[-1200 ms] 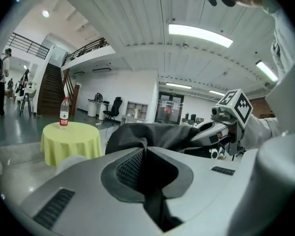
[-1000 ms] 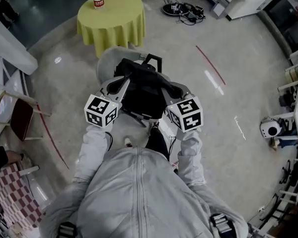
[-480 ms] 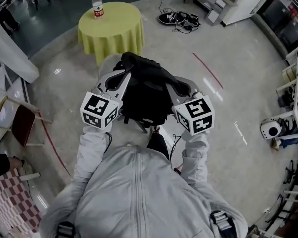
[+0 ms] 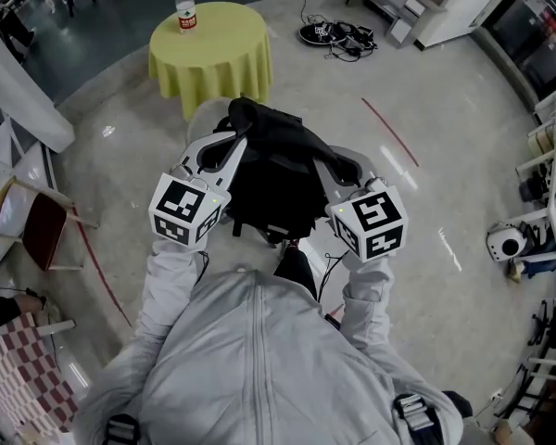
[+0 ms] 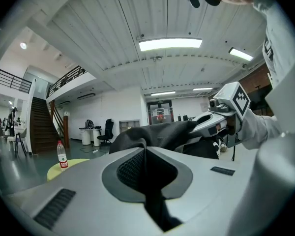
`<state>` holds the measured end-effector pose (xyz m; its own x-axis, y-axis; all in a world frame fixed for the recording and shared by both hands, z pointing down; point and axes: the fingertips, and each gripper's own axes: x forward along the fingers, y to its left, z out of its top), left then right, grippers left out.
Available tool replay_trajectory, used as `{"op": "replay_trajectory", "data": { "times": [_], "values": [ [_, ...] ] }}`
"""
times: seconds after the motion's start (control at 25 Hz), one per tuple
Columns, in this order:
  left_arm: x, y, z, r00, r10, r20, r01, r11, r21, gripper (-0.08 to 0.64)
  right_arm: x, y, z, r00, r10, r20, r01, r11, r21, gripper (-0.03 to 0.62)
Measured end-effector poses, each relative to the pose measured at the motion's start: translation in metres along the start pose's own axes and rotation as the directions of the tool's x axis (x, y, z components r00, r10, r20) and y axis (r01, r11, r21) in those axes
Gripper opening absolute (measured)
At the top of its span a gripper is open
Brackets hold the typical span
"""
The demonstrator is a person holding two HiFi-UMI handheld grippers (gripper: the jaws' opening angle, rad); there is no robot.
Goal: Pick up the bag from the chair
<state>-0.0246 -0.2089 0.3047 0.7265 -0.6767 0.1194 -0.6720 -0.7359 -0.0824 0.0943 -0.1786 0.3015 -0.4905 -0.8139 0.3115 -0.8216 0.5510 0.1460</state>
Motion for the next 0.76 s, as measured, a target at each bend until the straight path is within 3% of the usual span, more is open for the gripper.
{"op": "replay_trajectory", "data": {
  "times": [0.76],
  "values": [
    [0.007,0.005,-0.009,1.0,-0.002,-0.018,0.001,1.0,-0.02,0.011,0.012,-0.004,-0.009,0.999,0.02,-0.028,-0.02,0.999,0.025,0.025]
  ]
}}
